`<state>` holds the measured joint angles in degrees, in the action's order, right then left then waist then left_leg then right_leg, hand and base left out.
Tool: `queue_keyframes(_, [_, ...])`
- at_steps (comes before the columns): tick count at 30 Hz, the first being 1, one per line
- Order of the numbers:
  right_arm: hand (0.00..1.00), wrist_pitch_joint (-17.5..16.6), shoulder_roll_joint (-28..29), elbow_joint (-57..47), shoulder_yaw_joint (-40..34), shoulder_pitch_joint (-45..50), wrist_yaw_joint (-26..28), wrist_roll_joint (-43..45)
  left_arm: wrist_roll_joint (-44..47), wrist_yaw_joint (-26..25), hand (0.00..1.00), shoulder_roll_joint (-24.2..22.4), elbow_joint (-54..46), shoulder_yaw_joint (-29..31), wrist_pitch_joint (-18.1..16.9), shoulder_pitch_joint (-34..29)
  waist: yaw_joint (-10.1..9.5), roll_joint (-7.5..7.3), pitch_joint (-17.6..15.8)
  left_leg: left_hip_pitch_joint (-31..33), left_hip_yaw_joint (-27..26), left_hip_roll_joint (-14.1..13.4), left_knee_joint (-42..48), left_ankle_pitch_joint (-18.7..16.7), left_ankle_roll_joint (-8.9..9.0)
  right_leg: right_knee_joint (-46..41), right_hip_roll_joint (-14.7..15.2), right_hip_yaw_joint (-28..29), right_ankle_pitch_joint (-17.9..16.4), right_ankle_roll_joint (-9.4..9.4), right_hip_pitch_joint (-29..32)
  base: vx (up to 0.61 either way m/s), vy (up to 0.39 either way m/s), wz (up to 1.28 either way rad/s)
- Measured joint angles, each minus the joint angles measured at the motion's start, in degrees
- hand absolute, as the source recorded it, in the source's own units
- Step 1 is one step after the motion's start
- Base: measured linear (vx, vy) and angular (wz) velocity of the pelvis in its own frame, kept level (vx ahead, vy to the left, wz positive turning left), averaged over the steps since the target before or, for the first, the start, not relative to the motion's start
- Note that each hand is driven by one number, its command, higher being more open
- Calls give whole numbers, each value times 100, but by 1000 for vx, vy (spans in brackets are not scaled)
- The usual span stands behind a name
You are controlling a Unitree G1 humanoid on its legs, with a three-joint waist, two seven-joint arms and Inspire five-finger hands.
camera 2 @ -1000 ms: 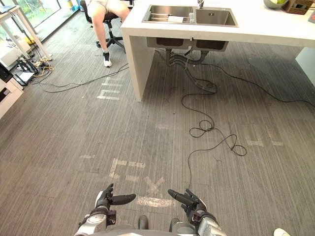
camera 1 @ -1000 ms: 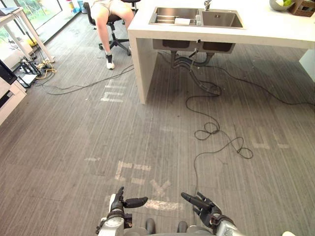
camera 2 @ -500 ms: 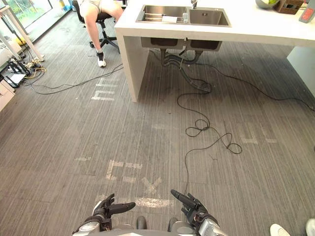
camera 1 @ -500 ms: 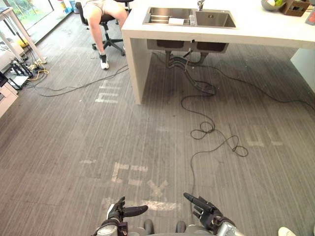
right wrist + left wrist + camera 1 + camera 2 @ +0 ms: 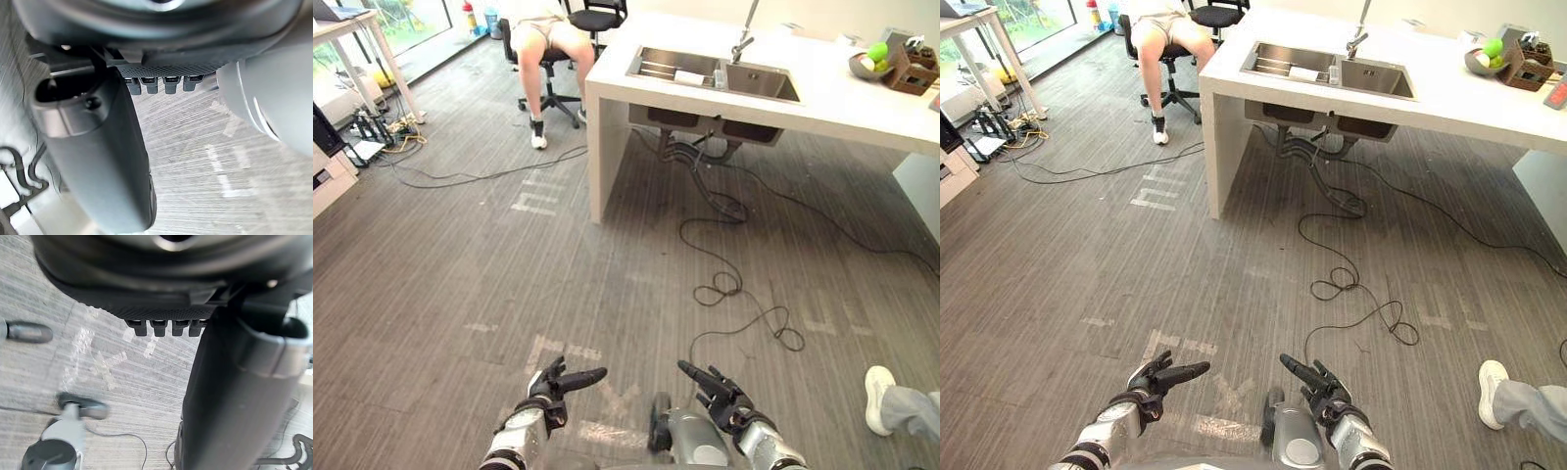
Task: Walk over to the sink, pick up the cup, carry it to the dishwasher, place the cup inside the dishwasher, then close the dishwasher door
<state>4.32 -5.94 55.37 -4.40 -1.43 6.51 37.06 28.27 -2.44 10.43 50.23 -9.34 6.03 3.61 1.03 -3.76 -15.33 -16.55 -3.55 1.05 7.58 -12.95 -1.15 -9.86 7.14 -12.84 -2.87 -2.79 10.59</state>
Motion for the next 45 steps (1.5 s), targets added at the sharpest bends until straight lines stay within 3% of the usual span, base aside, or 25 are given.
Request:
queue_keyframes(2, [100, 91, -18, -50, -195, -16, -2, -4, -5, 7, 100, -22, 9, -2, 88, 6, 72, 76, -33, -50, 39, -189, 144, -358, 131, -259, -104, -67, 507, 87, 51, 353, -253, 7])
queue_keyframes(4, [100, 144, -22, -89, -397, -12, 0, 18, 0, 5, 100, -83, 24, -16, 82, 4, 179, 191, -29, -42, 122, -424, 100, -548, 241, -904, -203, -165, 507, 187, 406, 422, -278, 24])
queue_keyframes(6, [100, 251, -107, -83, -566, 64, -12, 189, 51, -23, 100, -224, 204, -66, 49, 10, 211, 372, 119, -10, 90, -661, 143, -635, 320, -1478, -325, -358, 33, 784, 687, 477, -287, 13])
queue_keyframes(7, [100, 346, -217, -77, -614, 94, 2, 245, 191, -29, 100, -343, 401, -112, -64, 59, 218, 393, 130, 591, -245, -769, 1545, -430, 647, -1818, -320, -331, -406, 960, 725, 519, -290, 2])
queue_keyframes(8, [100, 358, -255, -94, -616, 103, 18, 276, 227, -30, 100, -386, 402, -110, -87, 37, 236, 427, 135, 874, -307, -851, 2272, -263, 742, -1848, -330, -341, -522, 974, 639, 522, -281, -2])
queue_keyframes(9, [100, 366, -290, -115, -619, 145, 32, 287, 240, -32, 100, -427, 401, -110, -141, 19, 246, 471, 137, 1195, -363, -967, 3057, 25, 733, -1829, -372, -339, -626, 1004, 514, 554, -249, -8])
queue_keyframes(10, [100, 367, -362, -150, -616, 207, 76, 209, 344, -119, 100, -498, 325, -107, -317, -13, 209, 622, 112, 2039, -393, -1337, 5096, 25, 682, -1620, -609, -326, -773, 1146, 59, 667, -261, -25])
queue_keyframes(11, [100, 366, -363, -149, -610, 201, 113, 142, 444, -209, 100, -491, 218, -64, -403, -13, 171, 635, 57, 2422, -370, -1421, 5927, -37, 582, -1447, -724, -278, -829, 1234, -267, 656, -240, -30])
queue_keyframes(13, [100, 347, -383, -147, -615, 200, 191, 93, 585, -347, 100, -485, -79, 58, -497, -24, 139, 630, -33, 2998, -267, -1296, 6407, -101, 474, -1109, -835, -249, -862, 1285, -835, 408, -123, -22])
queue_keyframes(16, [100, 278, -486, -159, -582, 77, 249, 103, 630, -464, 100, -483, -890, 249, -761, -113, -60, 613, -251, 3671, -575, -769, 4617, -67, 528, -418, -936, 41, -861, 1284, -1709, 415, -95, -55])
queue_keyframes(17, [100, 265, -549, -235, -415, 71, 223, 106, 504, -532, 100, -482, -1135, 293, -844, -187, -135, 620, -248, 3670, -862, -527, 2782, 182, 641, -126, -961, 175, -864, 1236, -1999, 401, -44, -48])
queue_keyframes(19, [100, 264, -567, -260, -386, 60, 199, 117, 428, -665, 100, -495, -1327, 302, -902, -299, -174, 660, -283, 3545, -949, -331, 982, 718, 663, 130, -1070, 317, -886, 1074, -2337, 461, -21, -45])
queue_keyframes(20, [100, 264, -562, -259, -405, 53, 171, 136, 433, -755, 100, -495, -1410, 302, -939, -359, -188, 790, -309, 3485, -948, -294, 95, 1004, 663, 317, -1213, 430, -923, 1009, -2622, 417, 31, -45])
queue_keyframes(22, [100, 262, -584, -258, -418, 122, 174, 232, 444, -792, 100, -494, -1414, 328, -974, -384, -201, 937, -356, 3551, -1020, -315, -98, 1026, 657, 523, -1416, 543, -1042, 856, -3032, 482, 114, -35])
queue_keyframes(24, [100, 262, -615, -248, -420, 356, 210, 399, 444, -747, 100, -482, -1445, 335, -1074, -443, -250, 1024, -322, 3473, -1126, -300, -110, 1279, 192, 464, -1588, 727, -1362, 738, -3347, 508, 159, -19])
queue_keyframes(25, [100, 261, -601, -238, -415, 406, 210, 428, 442, -707, 100, -454, -1447, 346, -1155, -400, -270, 958, -350, 3471, -1104, -279, -92, 1911, -207, 356, -1557, 797, -1509, 697, -3398, 560, 149, 4])
queue_keyframes(27, [100, 275, -643, -225, -410, 433, 208, 429, 445, -647, 100, -494, -1518, 348, -1337, -294, -310, 920, -357, 3535, -1105, -104, -3, 2443, -505, -36, -1387, 967, -1589, 622, -3247, 574, 164, 9])
queue_keyframes(31, [100, 462, -588, 59, -468, 319, 181, 429, 435, -907, 100, -497, -2148, 559, -1714, -344, -437, 693, -303, 3595, -1182, 300, 706, 2031, -760, -681, -924, 1014, -1555, 570, -3200, 434, 121, 13])
queue_keyframes(33, [100, 581, -508, 242, -691, 299, 168, 438, 408, -1166, 100, -500, -2658, 657, -1985, -347, -523, 569, -152, 3560, -1195, 509, 750, 1819, -845, -1362, -706, 942, -1386, 307, -2888, 476, 38, 18])
queue_keyframes(35, [100, 681, -369, 408, -890, 260, 142, 446, 141, -1536, 100, -496, -3323, 904, -2263, -353, -555, 482, -111, 3200, -1106, 610, 470, 1633, -833, -2888, -540, 783, -520, -585, -2196, 467, 28, 5])
queue_keyframes(36, [100, 700, -310, 505, -901, 261, 111, 438, -12, -1746, 100, -492, -3729, 1040, -2337, -354, -526, 457, -100, 2887, -1041, 616, 288, 1580, -815, -4132, -338, 735, -224, -898, -1613, 409, 41, -4])
queue_keyframes(37, [100, 623, -276, 533, -996, 288, 66, 427, -168, -1979, 100, -502, -4140, 1149, -2400, -381, -485, 442, -87, 2565, -1018, 616, 173, 1522, -752, -5171, -80, 643, -459, -711, -1048, 408, 44, -5])
queue_keyframes(40, [100, 439, -255, 438, -1332, 353, 80, 448, -513, -2450, 100, -502, -4840, 1176, -2524, -345, -304, 446, -77, 1991, -782, 568, 46, 1280, -689, -5603, 437, 287, -979, -177, -217, 330, -1, 22])
queue_keyframes(42, [100, 326, -253, 358, -1576, 411, 134, 490, -836, -2697, 100, -505, -5216, 1170, -2675, -248, -203, 453, -68, 1575, -492, 389, 15, 1076, -518, -4554, 578, 102, -1192, -1, 337, 332, -132, 49])
queue_keyframes(45, [100, 280, -124, 378, -1810, 588, 213, 648, -1219, -3016, 100, -502, -5307, 1176, -2867, -197, -156, 459, 2, 1288, -72, 59, 167, 758, -199, -2629, 507, 58, -1099, -32, 577, 332, -227, 62])
